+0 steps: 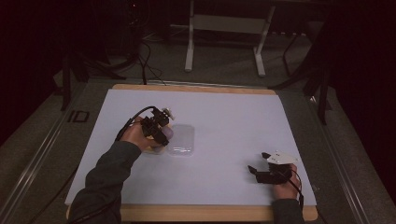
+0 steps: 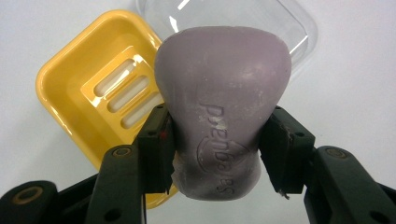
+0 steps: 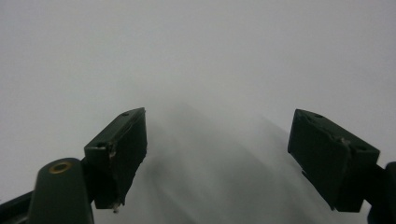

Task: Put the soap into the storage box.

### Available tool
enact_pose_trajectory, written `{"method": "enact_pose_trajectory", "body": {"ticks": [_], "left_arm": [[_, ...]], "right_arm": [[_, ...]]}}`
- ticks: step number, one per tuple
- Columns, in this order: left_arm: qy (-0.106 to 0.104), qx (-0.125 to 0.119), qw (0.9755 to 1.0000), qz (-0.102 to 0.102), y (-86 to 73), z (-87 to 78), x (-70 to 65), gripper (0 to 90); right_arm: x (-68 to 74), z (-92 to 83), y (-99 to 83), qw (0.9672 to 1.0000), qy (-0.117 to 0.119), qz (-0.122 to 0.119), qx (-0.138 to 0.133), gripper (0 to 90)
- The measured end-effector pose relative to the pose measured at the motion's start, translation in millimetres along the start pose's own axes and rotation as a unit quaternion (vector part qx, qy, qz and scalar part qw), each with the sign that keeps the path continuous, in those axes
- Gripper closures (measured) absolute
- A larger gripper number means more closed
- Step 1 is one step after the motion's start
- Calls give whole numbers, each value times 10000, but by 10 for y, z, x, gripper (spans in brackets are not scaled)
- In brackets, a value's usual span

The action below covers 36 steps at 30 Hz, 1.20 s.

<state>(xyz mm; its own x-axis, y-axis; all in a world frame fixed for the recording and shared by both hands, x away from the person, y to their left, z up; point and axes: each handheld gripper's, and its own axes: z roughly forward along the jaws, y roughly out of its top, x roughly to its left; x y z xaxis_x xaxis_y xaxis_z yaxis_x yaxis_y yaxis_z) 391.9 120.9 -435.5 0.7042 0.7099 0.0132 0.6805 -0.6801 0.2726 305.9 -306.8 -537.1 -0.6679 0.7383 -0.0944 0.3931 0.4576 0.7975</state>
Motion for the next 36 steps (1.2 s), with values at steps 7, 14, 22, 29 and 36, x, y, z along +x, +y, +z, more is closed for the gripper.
{"method": "enact_pose_trajectory", "body": {"ticks": [7, 14, 22, 29, 36], "left_arm": [[4, 5, 10000, -90, -5, 18, 53, 498], [14, -14, 9999, -149, 9, 11, 96, 499], [-2, -55, 9997, -229, 17, 7, 147, 498], [-3, -94, 9995, -304, 17, 7, 181, 499], [-9, -68, 9992, -388, 10, 31, 218, 499]], "right_arm": [[1, 0, 0, 10000, -3, 1, 2, 194], [2, 1, 1, 10000, -5, -1, 23, 194], [1, 1, 1, 10000, -3, 0, 26, 194], [1, 2, 1, 10000, -2, 0, 34, 194], [4, 3, 2, 10000, -2, -2, 39, 194]]}}
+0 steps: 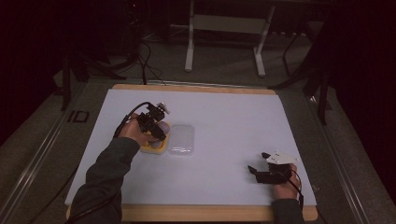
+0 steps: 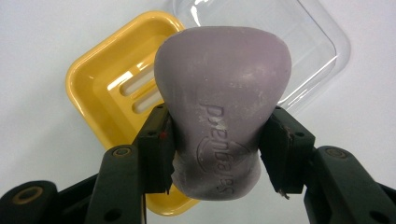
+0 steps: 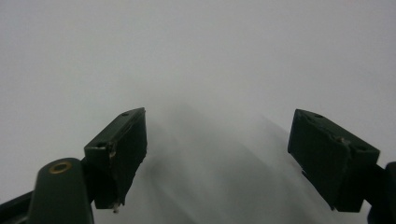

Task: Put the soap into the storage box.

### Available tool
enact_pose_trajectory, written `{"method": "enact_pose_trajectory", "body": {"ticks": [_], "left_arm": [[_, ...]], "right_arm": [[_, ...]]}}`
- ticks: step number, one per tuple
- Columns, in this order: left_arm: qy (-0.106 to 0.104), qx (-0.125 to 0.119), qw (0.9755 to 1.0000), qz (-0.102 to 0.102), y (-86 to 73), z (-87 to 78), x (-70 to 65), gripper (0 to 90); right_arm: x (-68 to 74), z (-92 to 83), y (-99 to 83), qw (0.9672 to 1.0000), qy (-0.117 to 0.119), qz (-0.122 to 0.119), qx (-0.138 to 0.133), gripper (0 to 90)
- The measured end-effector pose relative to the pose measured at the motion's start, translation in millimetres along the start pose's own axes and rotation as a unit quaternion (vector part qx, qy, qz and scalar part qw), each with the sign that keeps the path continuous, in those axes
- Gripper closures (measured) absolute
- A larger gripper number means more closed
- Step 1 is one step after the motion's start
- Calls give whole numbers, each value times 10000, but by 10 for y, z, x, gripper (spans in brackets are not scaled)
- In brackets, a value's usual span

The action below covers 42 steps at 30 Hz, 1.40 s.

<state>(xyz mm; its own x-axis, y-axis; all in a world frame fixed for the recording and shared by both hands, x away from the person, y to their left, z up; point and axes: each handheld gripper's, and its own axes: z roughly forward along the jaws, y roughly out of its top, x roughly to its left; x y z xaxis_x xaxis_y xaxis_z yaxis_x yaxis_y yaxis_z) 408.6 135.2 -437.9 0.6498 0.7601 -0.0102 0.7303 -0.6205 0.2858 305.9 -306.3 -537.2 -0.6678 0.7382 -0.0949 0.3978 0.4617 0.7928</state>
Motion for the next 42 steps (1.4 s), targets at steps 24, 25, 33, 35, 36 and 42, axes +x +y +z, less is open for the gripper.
{"method": "enact_pose_trajectory", "body": {"ticks": [24, 25, 33, 35, 36, 42], "left_arm": [[-52, 25, 9986, -523, -37, 91, 286, 498], [-60, 48, 9984, -555, -36, 112, 294, 498], [-42, 221, 9981, -573, -25, 210, 295, 498], [-50, 245, 9980, -575, -20, 222, 291, 498], [-50, 245, 9980, -575, -20, 222, 291, 498], [-70, 462, 9977, -497, 8, 323, 275, 498]], "right_arm": [[4, 5, 2, 10000, -16, -24, 16, 194], [4, 5, 2, 10000, -16, -25, 18, 194], [3, 6, 2, 10000, -15, -29, 16, 194], [4, 6, 2, 10000, -14, -29, 17, 194], [5, 6, 2, 10000, -18, -30, 17, 194], [4, 6, 2, 10000, -17, -29, 19, 194]]}}
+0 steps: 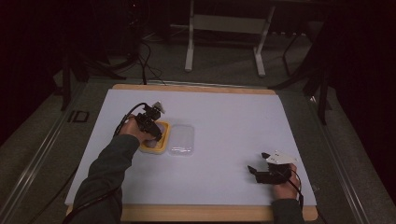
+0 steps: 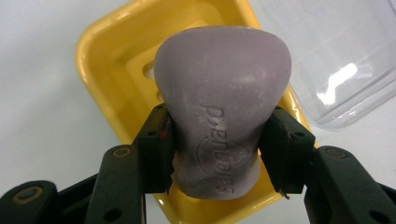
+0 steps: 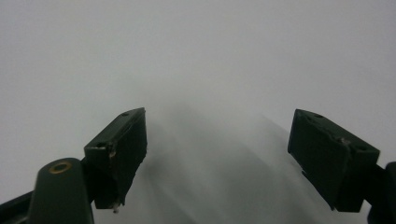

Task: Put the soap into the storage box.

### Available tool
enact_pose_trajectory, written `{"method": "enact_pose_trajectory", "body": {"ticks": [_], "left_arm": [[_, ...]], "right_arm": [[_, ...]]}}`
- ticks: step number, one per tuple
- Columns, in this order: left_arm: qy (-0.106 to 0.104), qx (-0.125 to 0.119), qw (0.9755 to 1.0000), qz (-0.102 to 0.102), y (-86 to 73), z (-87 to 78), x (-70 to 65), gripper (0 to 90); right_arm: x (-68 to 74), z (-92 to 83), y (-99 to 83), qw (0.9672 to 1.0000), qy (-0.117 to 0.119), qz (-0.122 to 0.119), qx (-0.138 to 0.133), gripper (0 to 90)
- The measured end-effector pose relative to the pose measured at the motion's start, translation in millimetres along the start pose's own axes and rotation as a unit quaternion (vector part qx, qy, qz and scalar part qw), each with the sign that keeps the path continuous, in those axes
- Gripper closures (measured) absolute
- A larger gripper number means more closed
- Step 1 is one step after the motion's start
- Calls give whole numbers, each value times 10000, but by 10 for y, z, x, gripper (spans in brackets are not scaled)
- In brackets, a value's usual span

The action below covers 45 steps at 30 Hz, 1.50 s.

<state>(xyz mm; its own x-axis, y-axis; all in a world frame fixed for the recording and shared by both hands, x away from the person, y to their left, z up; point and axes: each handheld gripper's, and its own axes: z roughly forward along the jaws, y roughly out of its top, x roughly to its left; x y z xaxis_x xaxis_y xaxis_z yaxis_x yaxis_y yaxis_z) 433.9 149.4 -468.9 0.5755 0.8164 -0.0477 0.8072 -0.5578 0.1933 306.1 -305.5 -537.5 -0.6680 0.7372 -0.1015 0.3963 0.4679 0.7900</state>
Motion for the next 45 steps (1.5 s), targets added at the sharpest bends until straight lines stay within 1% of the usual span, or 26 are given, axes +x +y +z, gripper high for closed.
{"method": "enact_pose_trajectory", "body": {"ticks": [2, 6, 8, 12, 14, 16, 19, 21, 23, 24, 25, 26, 29, 32, 36, 41, 45], "left_arm": [[-8, -25, 10000, -54, 1, 19, 6, 497], [-2, -7, 10000, -87, 2, 59, 16, 493], [24, 56, 9999, -138, 1, 94, 29, 467], [-34, 22, 9996, -296, -22, 119, 68, 422], [-94, -8, 9994, -329, -33, 116, 76, 405], [-106, -72, 9993, -348, -42, 100, 79, 397], [-92, -108, 9994, -314, -48, 78, 72, 369], [-83, -169, 9993, -327, -49, 62, 65, 360], [13, -242, 9993, -294, -51, 38, 60, 356], [13, -242, 9993, -294, -51, 38, 60, 358], [121, -338, 9990, -281, -54, 10, 60, 358], [112, -386, 9987, -302, -56, 0, 59, 360], [131, -467, 9985, -237, -61, -39, 62, 358], [108, -544, 9982, -229, -68, -69, 59, 358], [111, -672, 9976, -132, -79, -109, 39, 358], [141, -822, 9965, -43, -74, -175, -20, 359], [173, -979, 9950, 113, -77, -239, -97, 359]], "right_arm": [[0, 0, 0, 10000, 2, 0, -1, 194], [1, 0, 0, 10000, 1, -2, 0, 194], [0, 0, 0, 10000, 1, -1, 1, 194], [2, 3, 1, 10000, -1, -10, 10, 194], [2, 3, 1, 10000, -5, -17, 14, 194], [2, 3, 1, 10000, -5, -16, 16, 194], [3, 4, 1, 10000, -8, -21, 19, 194], [4, 4, 2, 10000, -9, -31, 30, 194], [4, 4, 2, 10000, -8, -32, 28, 194], [4, 4, 2, 10000, -8, -32, 28, 194], [3, 4, 2, 10000, -8, -28, 26, 194], [3, 4, 1, 10000, -7, -22, 18, 194], [3, 4, 1, 10000, -7, -23, 21, 194], [4, 4, 2, 10000, -10, -23, 23, 194], [3, 3, 2, 10000, -8, -28, 28, 194], [4, 3, 2, 10000, -10, -25, 28, 194], [4, 4, 2, 10000, -10, -27, 28, 193]]}}
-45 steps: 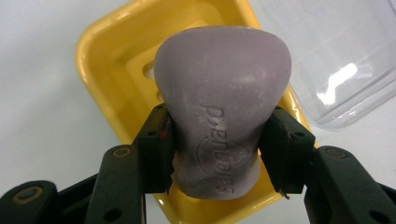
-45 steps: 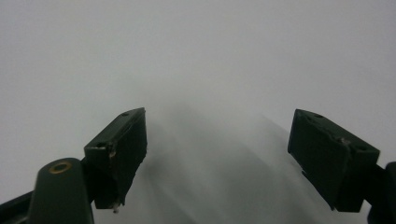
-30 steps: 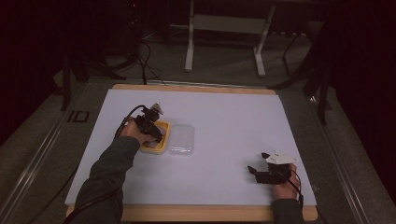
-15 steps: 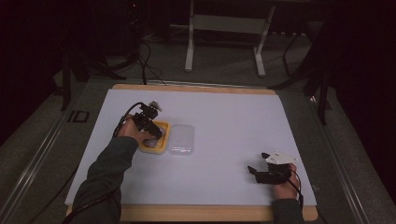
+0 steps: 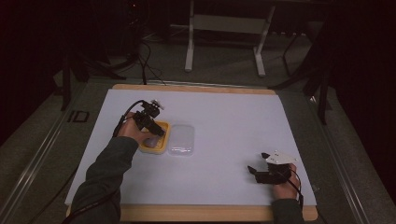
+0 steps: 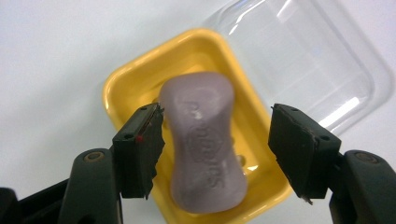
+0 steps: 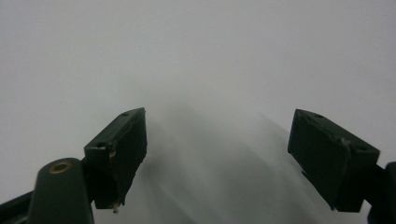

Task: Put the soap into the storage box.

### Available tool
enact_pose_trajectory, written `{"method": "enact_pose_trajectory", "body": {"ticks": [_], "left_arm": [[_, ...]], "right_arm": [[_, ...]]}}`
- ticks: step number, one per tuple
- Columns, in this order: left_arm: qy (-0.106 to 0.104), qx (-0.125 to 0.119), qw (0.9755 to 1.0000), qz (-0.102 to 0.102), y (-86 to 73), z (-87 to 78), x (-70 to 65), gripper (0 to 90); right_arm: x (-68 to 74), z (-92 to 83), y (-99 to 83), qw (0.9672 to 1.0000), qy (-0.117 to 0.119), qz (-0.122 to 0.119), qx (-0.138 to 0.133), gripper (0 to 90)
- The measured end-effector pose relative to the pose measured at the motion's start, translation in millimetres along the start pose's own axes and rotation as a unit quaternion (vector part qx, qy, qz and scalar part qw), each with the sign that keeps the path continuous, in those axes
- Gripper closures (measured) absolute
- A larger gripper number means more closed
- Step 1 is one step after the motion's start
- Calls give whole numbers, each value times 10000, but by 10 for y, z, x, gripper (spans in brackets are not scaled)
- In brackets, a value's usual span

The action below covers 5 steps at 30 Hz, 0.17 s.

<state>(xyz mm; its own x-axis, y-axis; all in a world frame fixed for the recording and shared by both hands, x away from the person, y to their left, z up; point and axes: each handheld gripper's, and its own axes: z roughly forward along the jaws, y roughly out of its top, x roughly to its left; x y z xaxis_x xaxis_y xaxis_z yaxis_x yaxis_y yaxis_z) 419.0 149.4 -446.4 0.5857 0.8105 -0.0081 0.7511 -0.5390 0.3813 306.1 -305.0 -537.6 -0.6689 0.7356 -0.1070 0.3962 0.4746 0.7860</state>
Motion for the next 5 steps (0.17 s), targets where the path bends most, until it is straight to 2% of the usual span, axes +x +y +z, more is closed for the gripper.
{"method": "enact_pose_trajectory", "body": {"ticks": [5], "left_arm": [[-22, -286, 9994, 206, -24, -72, -152, 360]], "right_arm": [[0, 5, 2, 10000, -4, -12, 16, 193]]}}
